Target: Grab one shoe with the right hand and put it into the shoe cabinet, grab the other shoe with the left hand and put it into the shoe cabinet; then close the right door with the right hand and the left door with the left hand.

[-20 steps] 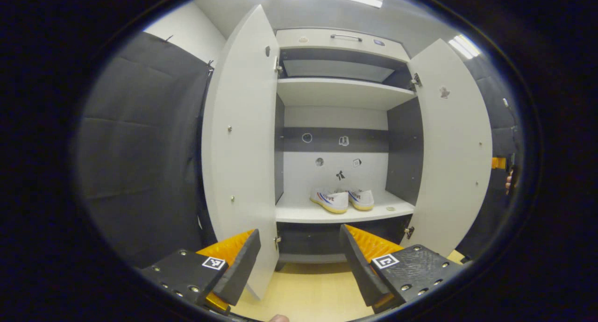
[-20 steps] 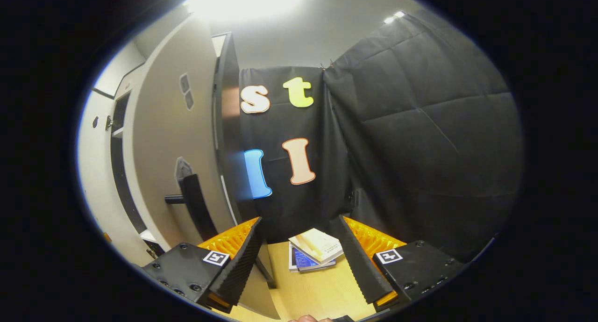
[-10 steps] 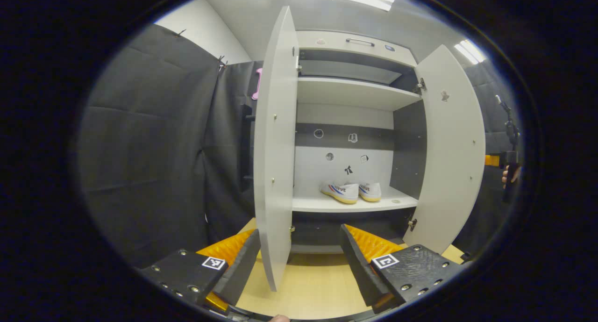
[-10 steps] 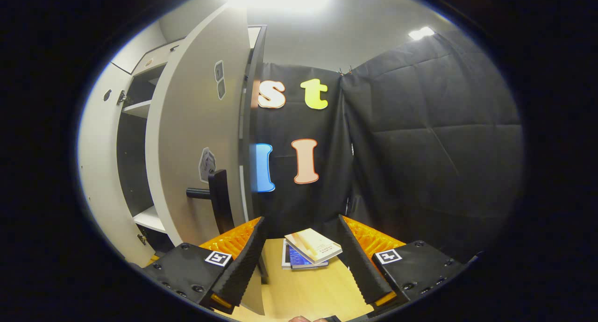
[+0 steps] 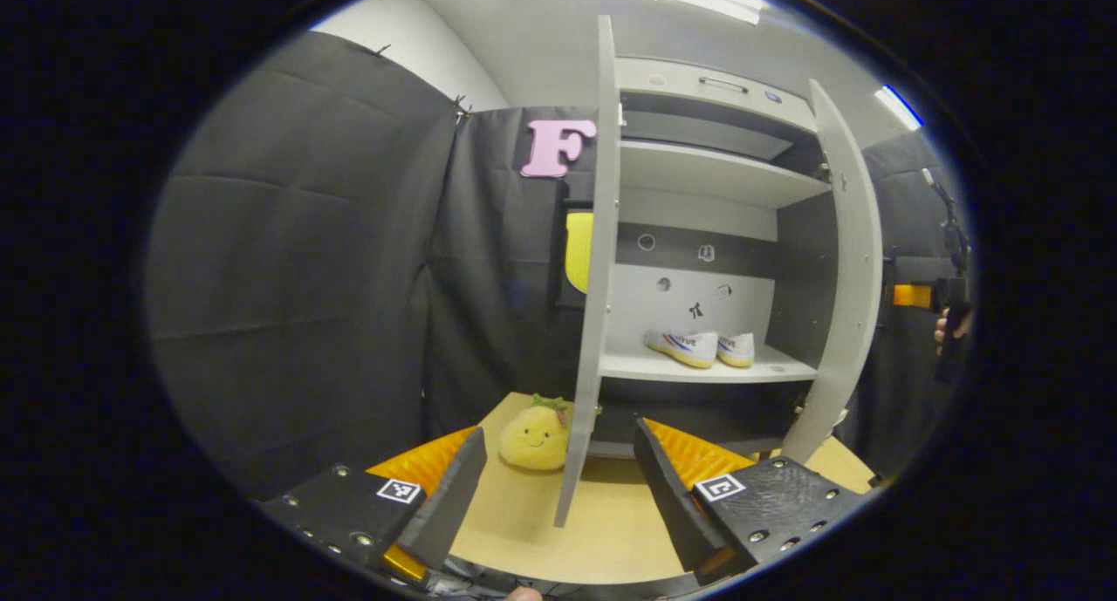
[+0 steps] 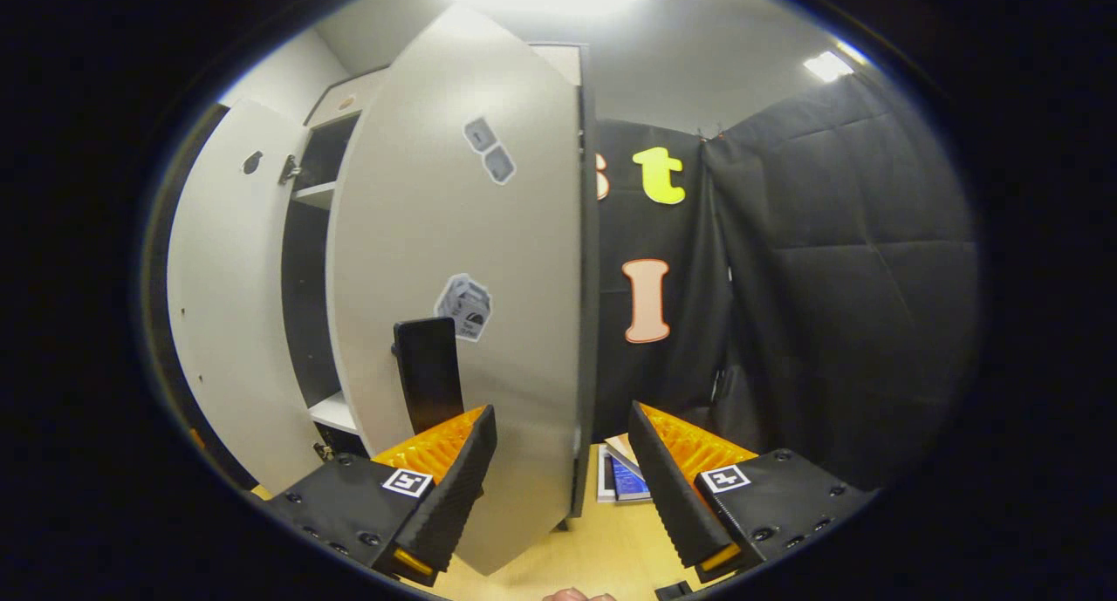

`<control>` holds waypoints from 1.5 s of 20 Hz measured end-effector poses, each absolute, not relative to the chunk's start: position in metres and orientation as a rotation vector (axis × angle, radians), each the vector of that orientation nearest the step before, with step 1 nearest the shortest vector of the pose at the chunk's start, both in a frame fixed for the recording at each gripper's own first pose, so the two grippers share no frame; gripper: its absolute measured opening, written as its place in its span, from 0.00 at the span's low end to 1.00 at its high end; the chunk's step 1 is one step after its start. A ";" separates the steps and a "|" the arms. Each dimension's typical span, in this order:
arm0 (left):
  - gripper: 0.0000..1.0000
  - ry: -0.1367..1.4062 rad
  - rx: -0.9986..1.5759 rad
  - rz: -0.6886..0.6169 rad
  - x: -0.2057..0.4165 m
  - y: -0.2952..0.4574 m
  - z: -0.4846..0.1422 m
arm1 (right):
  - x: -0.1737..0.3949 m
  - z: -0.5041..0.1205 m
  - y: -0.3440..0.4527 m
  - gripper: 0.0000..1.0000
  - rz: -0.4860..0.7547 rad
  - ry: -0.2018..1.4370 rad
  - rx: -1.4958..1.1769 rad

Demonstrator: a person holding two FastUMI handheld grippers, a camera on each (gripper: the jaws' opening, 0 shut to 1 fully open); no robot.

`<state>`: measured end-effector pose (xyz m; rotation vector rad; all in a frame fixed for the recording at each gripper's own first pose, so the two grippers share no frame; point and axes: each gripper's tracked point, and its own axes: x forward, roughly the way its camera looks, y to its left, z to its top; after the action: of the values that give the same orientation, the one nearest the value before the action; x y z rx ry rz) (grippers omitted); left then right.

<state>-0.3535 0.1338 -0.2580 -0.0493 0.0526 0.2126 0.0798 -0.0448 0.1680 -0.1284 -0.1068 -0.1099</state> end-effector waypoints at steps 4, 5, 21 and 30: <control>0.97 0.075 -0.035 0.297 -0.376 0.153 -0.259 | 0.096 0.169 -0.006 1.00 -0.009 -0.133 -0.184; 0.97 0.072 -0.034 0.316 -0.380 0.154 -0.255 | 0.097 0.170 -0.004 1.00 0.012 -0.142 -0.175; 0.96 -0.031 -0.078 0.442 -0.352 0.177 -0.185 | 0.057 0.104 -0.205 0.98 -0.020 -0.025 -0.024; 0.98 -0.077 -0.033 0.279 -0.280 0.217 -0.144 | 0.047 0.087 -0.213 0.97 -0.074 -0.003 0.023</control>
<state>-0.2801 0.2165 -0.1437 -0.0328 -0.0770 0.2790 0.0471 -0.2134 0.0865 0.0232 -0.0034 -0.0743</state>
